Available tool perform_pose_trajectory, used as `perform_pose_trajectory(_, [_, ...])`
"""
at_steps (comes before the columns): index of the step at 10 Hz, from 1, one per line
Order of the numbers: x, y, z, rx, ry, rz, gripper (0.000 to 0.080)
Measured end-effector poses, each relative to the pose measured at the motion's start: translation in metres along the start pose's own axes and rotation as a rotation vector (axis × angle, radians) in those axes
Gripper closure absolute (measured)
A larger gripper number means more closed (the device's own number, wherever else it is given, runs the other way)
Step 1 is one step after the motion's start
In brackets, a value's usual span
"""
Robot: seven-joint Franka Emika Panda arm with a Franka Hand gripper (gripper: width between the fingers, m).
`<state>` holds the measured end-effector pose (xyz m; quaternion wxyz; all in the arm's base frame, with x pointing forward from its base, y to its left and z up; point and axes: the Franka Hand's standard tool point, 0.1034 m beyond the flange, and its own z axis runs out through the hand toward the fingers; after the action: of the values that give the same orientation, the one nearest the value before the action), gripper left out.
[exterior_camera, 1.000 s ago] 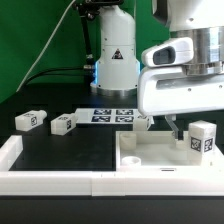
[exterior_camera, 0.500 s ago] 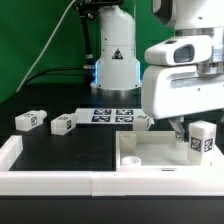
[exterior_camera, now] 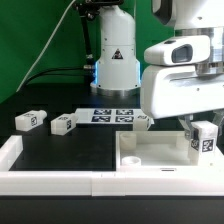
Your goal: Assemble one leg
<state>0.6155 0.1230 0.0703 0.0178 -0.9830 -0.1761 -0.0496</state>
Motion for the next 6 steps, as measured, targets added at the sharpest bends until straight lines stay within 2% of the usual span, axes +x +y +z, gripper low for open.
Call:
perform_pose_trajectory(1, [-0.0007, 0.0017, 0.0002, 0.008, 0.001, 0.124, 0.051])
perform_pose_trajectory(2, [-0.0016, 0.0066, 0.0, 0.042, 0.005, 0.319, 0.051])
perform_pose_trajectory(3, [-0.001, 0.0062, -0.0004, 0.045, 0.006, 0.514, 0.051])
perform_pose_trajectory(6, [-0.0012, 0.0048, -0.0009, 0.032, -0.004, 0.943, 0.0509])
